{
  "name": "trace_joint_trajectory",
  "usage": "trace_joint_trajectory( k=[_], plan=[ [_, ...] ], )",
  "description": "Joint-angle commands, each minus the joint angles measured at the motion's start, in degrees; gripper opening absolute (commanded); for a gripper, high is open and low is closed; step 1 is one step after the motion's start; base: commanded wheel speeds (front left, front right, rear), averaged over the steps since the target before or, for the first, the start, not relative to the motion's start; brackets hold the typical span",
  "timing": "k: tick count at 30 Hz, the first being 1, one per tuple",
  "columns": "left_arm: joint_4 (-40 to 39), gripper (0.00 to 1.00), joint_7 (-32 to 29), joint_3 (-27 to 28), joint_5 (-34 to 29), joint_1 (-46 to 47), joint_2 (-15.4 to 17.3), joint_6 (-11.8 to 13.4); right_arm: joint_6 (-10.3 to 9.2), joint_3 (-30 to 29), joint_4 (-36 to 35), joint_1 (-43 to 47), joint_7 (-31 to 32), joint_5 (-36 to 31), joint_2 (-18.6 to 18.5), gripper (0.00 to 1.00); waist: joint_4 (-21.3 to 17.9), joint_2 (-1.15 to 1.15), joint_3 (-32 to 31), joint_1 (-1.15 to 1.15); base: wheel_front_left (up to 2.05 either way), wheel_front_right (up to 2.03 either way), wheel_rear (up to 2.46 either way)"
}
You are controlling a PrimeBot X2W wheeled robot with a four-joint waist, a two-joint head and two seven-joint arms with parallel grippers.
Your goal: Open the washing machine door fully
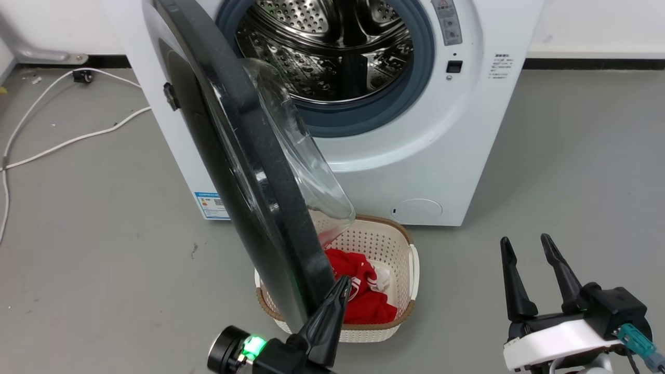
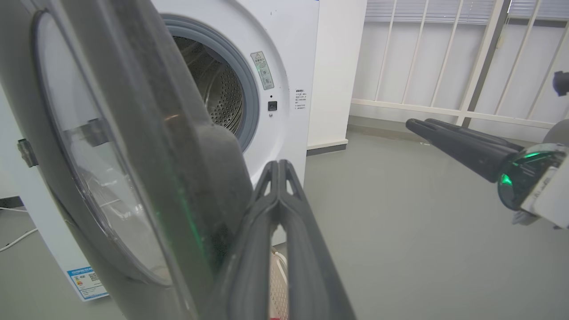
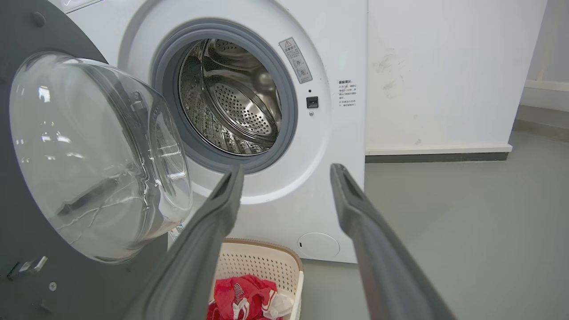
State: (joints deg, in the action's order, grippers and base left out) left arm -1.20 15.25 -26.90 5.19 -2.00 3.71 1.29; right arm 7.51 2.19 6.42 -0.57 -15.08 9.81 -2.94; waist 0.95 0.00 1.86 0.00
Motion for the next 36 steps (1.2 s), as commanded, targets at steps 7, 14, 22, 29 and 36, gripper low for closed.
trace_joint_trajectory(
  k=[7,14,22,29,36],
  plan=[
    [-1.83,0.00,-0.20,2.32,-0.46,-4.59,1.88,1.73,-0.04,-0.82,-0.15,1.38,-0.11,-0.21,0.13,1.00,3.16,0.00,-0.78,0.00,0.00,0.00,0.00],
    [-3.30,0.00,-0.21,4.20,-0.04,-7.38,1.88,3.51,-0.03,-1.15,-0.35,1.71,-0.11,-0.39,0.13,1.00,7.17,0.00,-0.64,0.00,0.00,0.00,0.00],
    [-5.09,0.00,-0.17,7.13,0.01,-9.11,1.90,5.27,-0.03,-1.38,-0.60,1.75,-0.11,-0.38,0.12,1.00,11.37,0.00,-0.21,0.00,0.00,0.00,0.00],
    [-6.03,0.00,-0.17,13.12,1.02,-9.08,3.08,7.08,-0.04,-1.64,-0.87,0.73,-0.11,-0.69,0.12,1.00,13.36,0.00,0.88,0.00,0.00,0.00,0.00],
    [-5.11,0.00,-0.17,21.38,3.65,-6.82,4.91,7.73,-0.03,-0.96,-0.71,-0.37,-0.05,-1.18,0.12,1.00,13.05,0.00,2.09,0.00,0.00,0.00,0.00]
  ],
)
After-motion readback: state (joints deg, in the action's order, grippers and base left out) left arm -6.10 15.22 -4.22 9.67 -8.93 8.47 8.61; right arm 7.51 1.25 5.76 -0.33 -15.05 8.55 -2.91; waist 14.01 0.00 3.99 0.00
